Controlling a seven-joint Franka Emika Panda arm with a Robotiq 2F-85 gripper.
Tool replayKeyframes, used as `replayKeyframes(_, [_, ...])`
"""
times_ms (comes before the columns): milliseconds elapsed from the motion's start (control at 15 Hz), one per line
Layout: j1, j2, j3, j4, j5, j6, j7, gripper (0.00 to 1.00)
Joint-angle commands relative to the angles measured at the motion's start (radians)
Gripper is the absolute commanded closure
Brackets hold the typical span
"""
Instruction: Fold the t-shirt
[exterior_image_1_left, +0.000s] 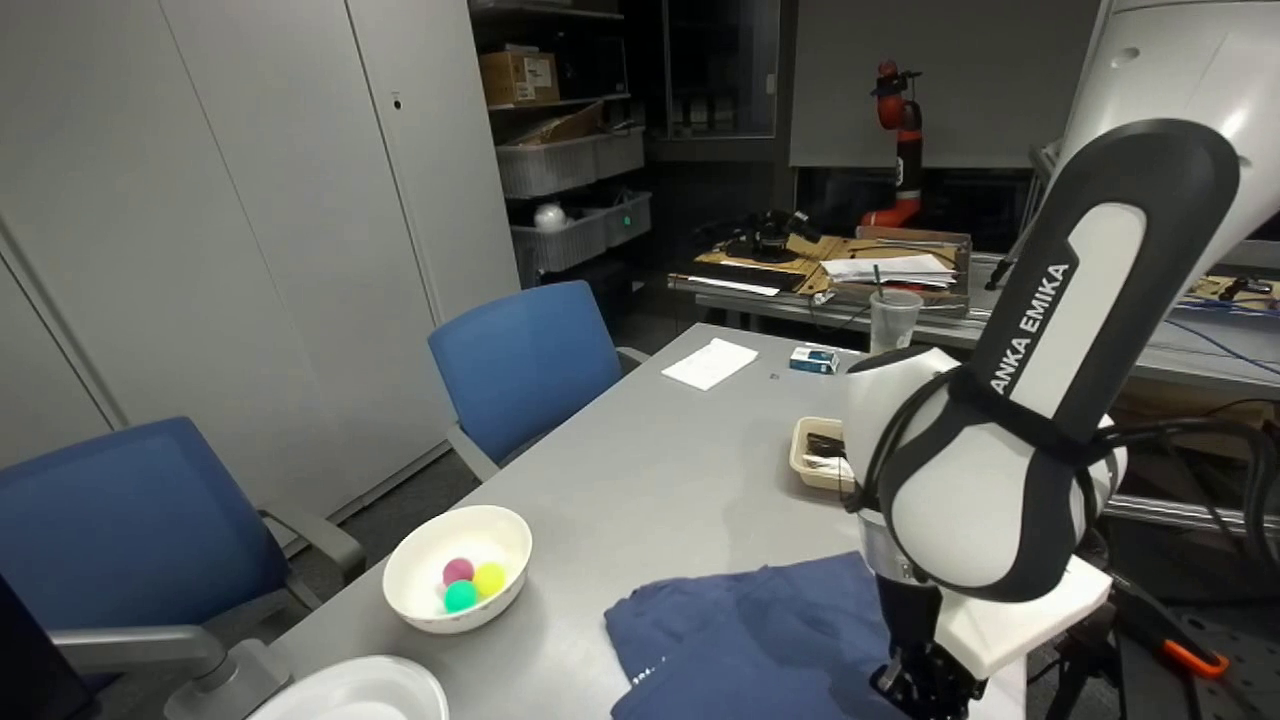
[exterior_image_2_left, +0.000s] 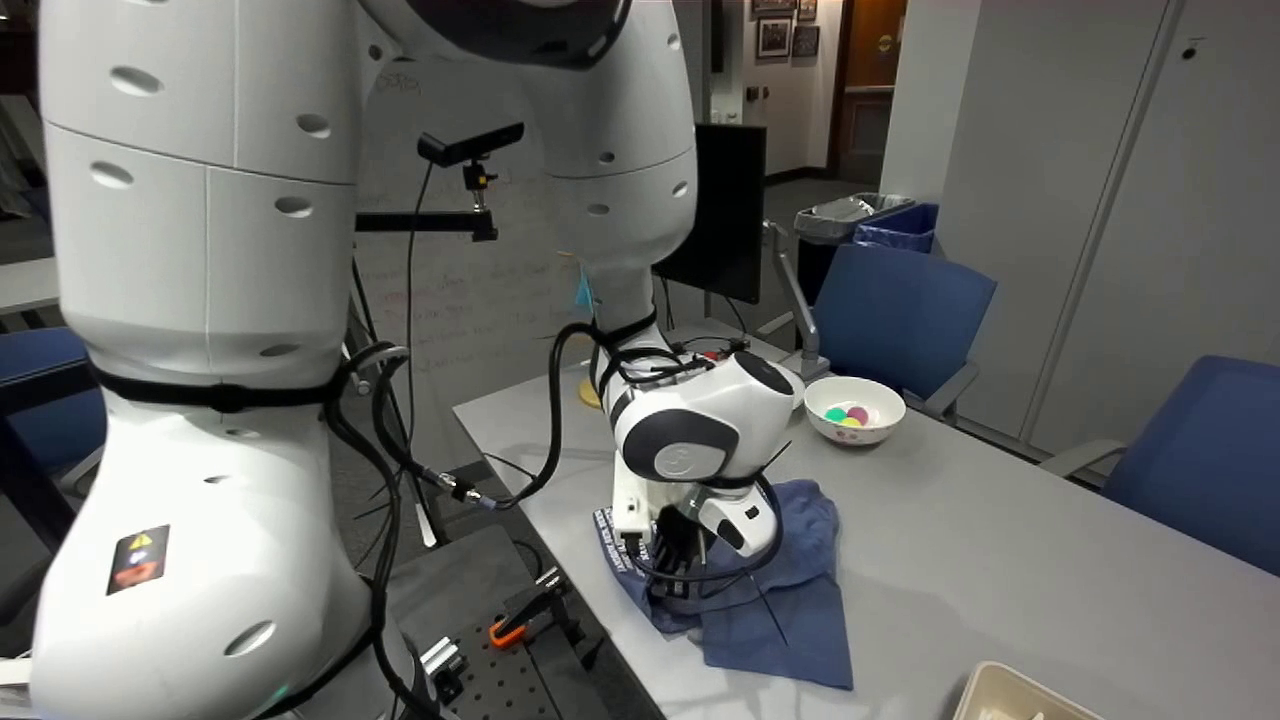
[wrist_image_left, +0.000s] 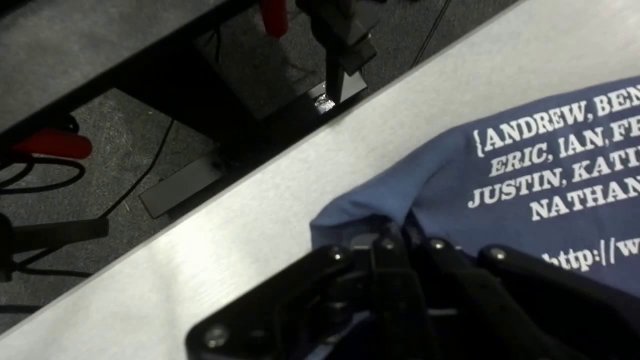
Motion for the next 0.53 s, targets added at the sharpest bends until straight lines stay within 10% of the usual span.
replayKeyframes(0, [-0.018,-0.073,-0.019,0.015,0.076,-0.024,-0.031,0.99])
replayKeyframes(467, [-0.029,-0.093,-0.047,0.141,0.244,0.088,-0.011,0.99])
